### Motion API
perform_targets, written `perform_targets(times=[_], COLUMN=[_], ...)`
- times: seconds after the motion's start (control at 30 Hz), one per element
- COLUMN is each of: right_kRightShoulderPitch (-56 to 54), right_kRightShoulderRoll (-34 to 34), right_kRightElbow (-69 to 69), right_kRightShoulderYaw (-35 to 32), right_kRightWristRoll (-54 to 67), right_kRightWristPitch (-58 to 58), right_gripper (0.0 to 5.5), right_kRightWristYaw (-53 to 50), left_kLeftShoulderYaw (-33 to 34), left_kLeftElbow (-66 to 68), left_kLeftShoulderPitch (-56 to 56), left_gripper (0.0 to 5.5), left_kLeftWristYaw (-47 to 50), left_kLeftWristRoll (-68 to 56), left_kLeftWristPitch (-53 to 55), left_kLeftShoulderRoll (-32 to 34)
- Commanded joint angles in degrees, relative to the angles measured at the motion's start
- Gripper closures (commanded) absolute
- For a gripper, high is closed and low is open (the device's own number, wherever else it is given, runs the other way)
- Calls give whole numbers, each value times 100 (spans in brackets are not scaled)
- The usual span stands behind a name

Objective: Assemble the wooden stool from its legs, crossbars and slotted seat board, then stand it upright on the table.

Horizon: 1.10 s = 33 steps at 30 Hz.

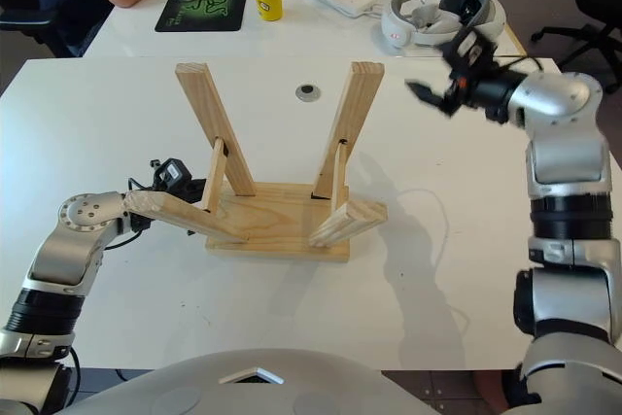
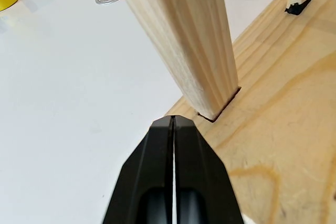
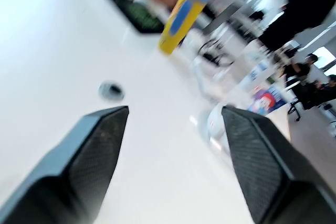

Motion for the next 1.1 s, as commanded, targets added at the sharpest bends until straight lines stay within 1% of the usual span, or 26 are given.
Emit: perform_targets(times=[0.03,0.07,0.1,0.2,0.33,0.4,0.5,0.53,0.57,0.63,0.67,0.73,0.8,0.9,1.0,1.1], right_kRightShoulderPitch=[-1020,-1182,-1339,-2044,-2906,-3029,-1659,-1055,-472,544,914,1140,997,645,135,-377], right_kRightShoulderRoll=[1272,1478,1634,1880,1892,1793,1473,1217,910,311,71,-94,76,530,1107,1486], right_kRightElbow=[-461,-696,-902,-1104,-969,-905,-1504,-1739,-1941,-2476,-2663,-2660,-2564,-2569,-2339,-2011], right_kRightShoulderYaw=[-1074,-1195,-1321,-1819,-2323,-2271,-801,-198,325,1051,1270,1483,1331,789,-50,-836], right_kRightWristRoll=[1947,2388,2795,3801,4568,4593,3962,3825,3759,3612,3519,3233,3263,3768,4487,5150], right_kRightWristPitch=[941,1154,1327,1536,1381,1433,2350,2816,3258,3551,3638,3671,3644,3617,3567,3439], right_gripper=[282,309,317,368,427,465,509,518,541,548,548,548,548,548,548,548], right_kRightWristYaw=[-759,-880,-1018,-1541,-2174,-2291,-1800,-1598,-1408,-838,-688,-656,-761,-861,-1314,-1859], left_kLeftShoulderYaw=[-86,-99,-113,-138,-146,-145,-123,-119,-118,-120,-123,-105,-95,-96,-112,-99], left_kLeftElbow=[-4,-9,-1,22,-7,-28,-121,-158,-191,-252,-271,-329,-361,-384,-385,-396], left_kLeftShoulderPitch=[-49,-40,-44,-40,-6,18,78,98,108,127,130,175,195,182,179,212], left_gripper=[550,550,550,550,550,550,550,550,550,550,550,550,550,550,550,550], left_kLeftWristYaw=[35,33,26,30,75,95,154,177,198,226,232,256,280,326,348,355], left_kLeftWristRoll=[35,39,46,65,61,57,45,38,30,21,19,9,6,1,11,7], left_kLeftWristPitch=[-7,-14,-22,-40,-29,-22,12,25,35,61,66,76,83,109,112,114], left_kLeftShoulderRoll=[-75,-86,-95,-118,-156,-169,-194,-203,-213,-230,-236,-236,-244,-261,-275,-263])
